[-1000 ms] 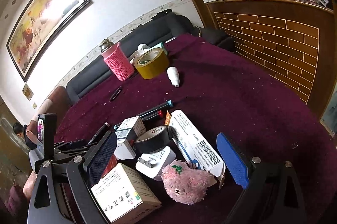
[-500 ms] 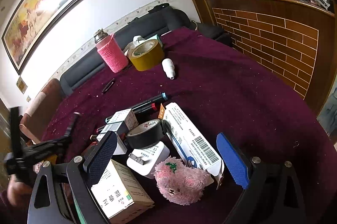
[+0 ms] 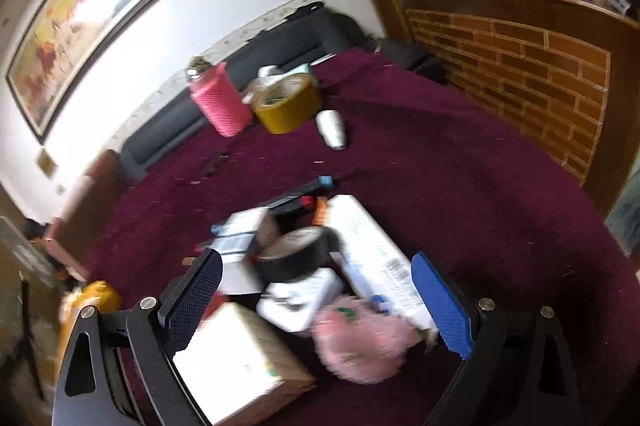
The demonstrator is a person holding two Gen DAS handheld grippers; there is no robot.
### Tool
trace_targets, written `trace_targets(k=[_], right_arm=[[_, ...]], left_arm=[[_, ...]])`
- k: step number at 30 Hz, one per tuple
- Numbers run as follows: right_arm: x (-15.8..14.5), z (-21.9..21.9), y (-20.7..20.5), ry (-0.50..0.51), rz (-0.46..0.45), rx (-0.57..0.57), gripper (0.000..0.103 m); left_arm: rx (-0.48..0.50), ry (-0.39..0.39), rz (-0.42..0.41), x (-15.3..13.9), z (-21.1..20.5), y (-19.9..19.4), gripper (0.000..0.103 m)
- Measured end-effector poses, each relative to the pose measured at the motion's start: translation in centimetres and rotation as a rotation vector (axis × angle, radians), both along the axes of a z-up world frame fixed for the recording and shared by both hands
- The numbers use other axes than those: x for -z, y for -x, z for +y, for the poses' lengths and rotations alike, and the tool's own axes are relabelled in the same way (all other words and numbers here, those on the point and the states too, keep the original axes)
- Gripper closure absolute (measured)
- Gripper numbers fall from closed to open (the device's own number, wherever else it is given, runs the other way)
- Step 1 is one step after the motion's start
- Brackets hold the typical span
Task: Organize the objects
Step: 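Grasp a black marker with the left tool while the right tool grasps the white barcode box, then carry the marker and white box into the tray and open both tools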
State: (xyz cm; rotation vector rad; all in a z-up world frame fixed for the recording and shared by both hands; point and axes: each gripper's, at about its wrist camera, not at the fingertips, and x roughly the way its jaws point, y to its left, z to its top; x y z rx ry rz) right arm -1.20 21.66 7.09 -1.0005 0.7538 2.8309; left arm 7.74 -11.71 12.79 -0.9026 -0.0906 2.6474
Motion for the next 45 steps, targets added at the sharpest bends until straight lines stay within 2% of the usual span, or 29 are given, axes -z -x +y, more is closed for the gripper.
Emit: trace_targets(k=[3,6,9,11,15,17,19,20,26,31,34,39,42,45], right_arm=[[-1.9,-1.7,1.6,-0.012,-0.032,-0.088,0.005],[-2.5,-4.2,4.8,-0.065,-0.120,-0.191,0.005],[-1.9,-6.4,7.7,-0.170,-0.209,-0.225,0.006],[-1.1,-7.6,9.4,-0.227,-0.265,-0.235,0.012],[0.6,-8.3,12.1,-0.252,-0.371,-0.225,0.028],[1.4,-8.4,13.1,-0.257,-0.412,-0.214,0.040],[2.1,-8.4,13.6,-0.251,-0.443,-0.209,0.066],[2.4,-8.2,13.7,-0.234,-0.456,-0.209,0.066],[0.5,-7.4,11.8,-0.205,-0.394,-0.204,0.066],[-2.7,-8.9,9.5,-0.176,-0.312,-0.241,0.066],[-4.5,-11.5,8.0,-0.151,-0.263,-0.307,0.066],[-6.5,-17.2,5.8,-0.091,-0.199,-0.442,0.065],[-6.8,-21.7,4.9,-0.049,-0.186,-0.544,0.065],[-6.1,-26.3,4.6,-0.008,-0.197,-0.631,0.065]], left_arm=[[-0.012,-0.022,0.018,0.0,-1.6,-1.7,0.088],[-0.036,-0.041,0.023,0.4,-3.0,-2.7,0.088],[-0.064,-0.079,0.010,0.9,-4.6,-3.4,0.088],[-0.085,-0.091,0.002,1.2,-6.0,-3.7,0.088],[-0.130,-0.100,-0.019,2.1,-8.4,-4.2,0.088],[-0.145,-0.104,-0.023,2.3,-9.2,-4.3,0.088],[-0.154,-0.113,-0.026,2.6,-9.9,-4.5,0.088],[-0.157,-0.115,-0.026,2.7,-10.1,-4.5,0.088],[-0.161,-0.137,-0.029,3.0,-10.8,-4.5,0.088],[-0.176,-0.144,-0.036,3.0,-11.6,-4.8,0.088],[-0.207,-0.141,-0.036,2.5,-12.9,-5.1,0.088],[-0.258,-0.072,-0.052,1.5,-15.6,-4.3,0.088],[-0.282,-0.021,-0.078,1.3,-17.2,-2.5,0.088],[-0.294,-0.004,-0.117,1.9,-18.5,-0.3,0.088]])
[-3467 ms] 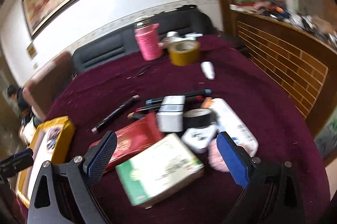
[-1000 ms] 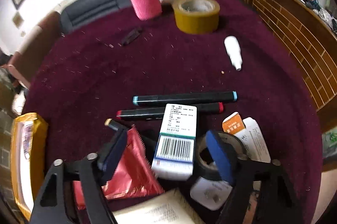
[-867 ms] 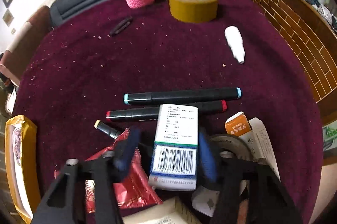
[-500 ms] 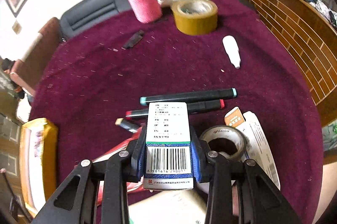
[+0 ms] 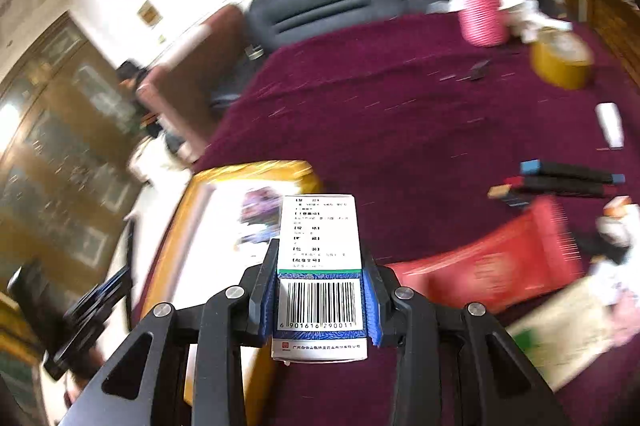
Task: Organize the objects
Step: 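Carry the marker and white box into the tray and open both tools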
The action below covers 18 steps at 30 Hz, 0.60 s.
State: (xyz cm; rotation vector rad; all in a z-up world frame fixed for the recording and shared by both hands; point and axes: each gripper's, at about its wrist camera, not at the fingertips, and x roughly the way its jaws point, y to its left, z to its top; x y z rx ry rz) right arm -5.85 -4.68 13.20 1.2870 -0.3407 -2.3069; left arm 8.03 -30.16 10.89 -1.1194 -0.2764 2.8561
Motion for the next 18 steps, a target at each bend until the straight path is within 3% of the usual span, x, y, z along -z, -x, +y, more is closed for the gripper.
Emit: trace_targets(k=[9,18], right_arm=[[4.1,-11.4,-0.3,0.044,-0.093,-0.161,0.065],[6.5,-15.8,1.4,0.026,-0.115,-0.198,0.064]], left_arm=[[-0.022,0.021,-0.138,4.2,-2.7,7.5,0.088],[-0.047,-0.015,-0.207,7.0,-4.1,11.3,0.088]])
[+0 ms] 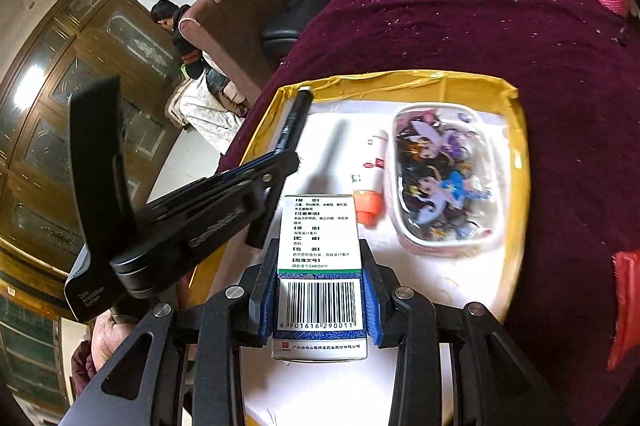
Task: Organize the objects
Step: 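Carry the marker and white box into the tray and open both tools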
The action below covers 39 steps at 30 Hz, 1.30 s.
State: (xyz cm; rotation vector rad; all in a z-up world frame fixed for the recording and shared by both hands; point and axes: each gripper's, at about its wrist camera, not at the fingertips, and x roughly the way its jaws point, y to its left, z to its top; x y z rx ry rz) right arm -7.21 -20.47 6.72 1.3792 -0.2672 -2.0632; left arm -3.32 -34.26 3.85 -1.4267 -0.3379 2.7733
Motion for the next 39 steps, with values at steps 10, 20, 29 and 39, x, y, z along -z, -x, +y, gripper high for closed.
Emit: trace_targets(k=[10,20,29,39], right_arm=[[1.8,-2.9,0.9,-0.037,-0.013,-0.013,0.064],[2.9,-3.9,1.9,-0.068,-0.013,-0.010,0.064],[1.8,-4.3,0.9,-0.096,0.050,-0.019,0.053],[-2.2,-1.3,-2.6,-0.140,0.220,0.010,0.018]], left_arm=[[-0.026,-0.044,-0.001,0.4,-0.9,1.1,0.086],[-0.074,-0.092,0.158,-4.7,-2.9,-3.7,0.041],[-0.091,-0.111,0.261,-7.7,-3.1,-9.1,0.025],[-0.099,-0.137,0.253,-8.2,-1.7,-12.5,0.020]])
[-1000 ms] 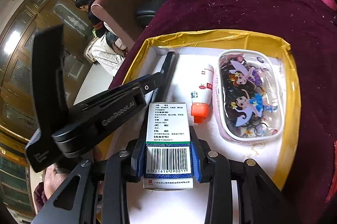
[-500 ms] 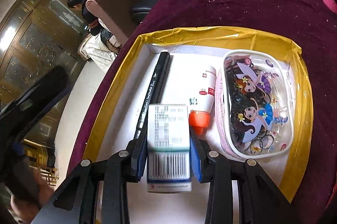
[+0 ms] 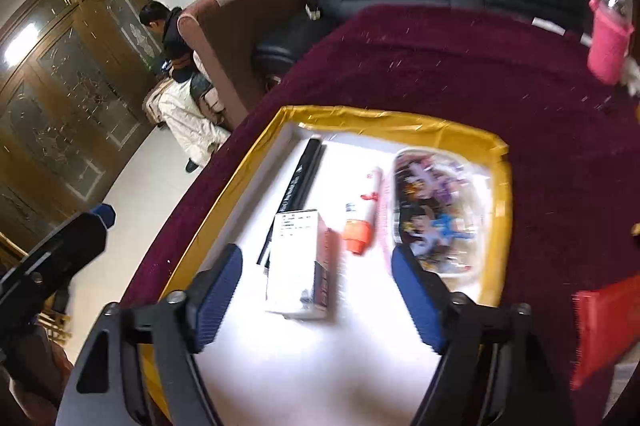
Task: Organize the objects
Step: 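Carry the marker and white box into the tray and open both tools, then grasp the red foil packet with the left tool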
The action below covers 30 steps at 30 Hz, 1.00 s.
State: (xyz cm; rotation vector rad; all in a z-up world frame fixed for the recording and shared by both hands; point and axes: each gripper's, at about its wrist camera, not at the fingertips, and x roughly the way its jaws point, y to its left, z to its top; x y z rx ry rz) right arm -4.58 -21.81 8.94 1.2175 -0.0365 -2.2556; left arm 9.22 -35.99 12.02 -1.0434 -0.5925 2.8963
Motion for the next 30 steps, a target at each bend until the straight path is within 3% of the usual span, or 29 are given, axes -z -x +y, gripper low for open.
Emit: trace_targets(k=[4,10,19,26,30], right_arm=[[-1.7,2.3,-1.8,-0.029,0.080,0.024,0.012],[-3.3,7.9,-4.4,-0.048,0.171,0.096,0.007],[-3.7,25.7,-6.4,0.061,0.222,0.453,0.003],[-1.4,39.1,-5.7,0.195,0.197,0.729,0.002],[0.8,43.3,-5.2,0.252,0.177,0.811,0.002]], left_arm=[[0.009,-0.002,-0.007,-0.2,1.4,-1.1,0.019],[0.105,0.012,-0.007,-0.6,5.9,-2.0,0.019],[0.330,0.077,-0.029,-0.2,16.7,-0.3,0.018],[0.505,0.220,-0.057,2.1,26.3,3.5,0.018],[0.621,0.423,-0.057,4.3,31.7,5.5,0.019]])
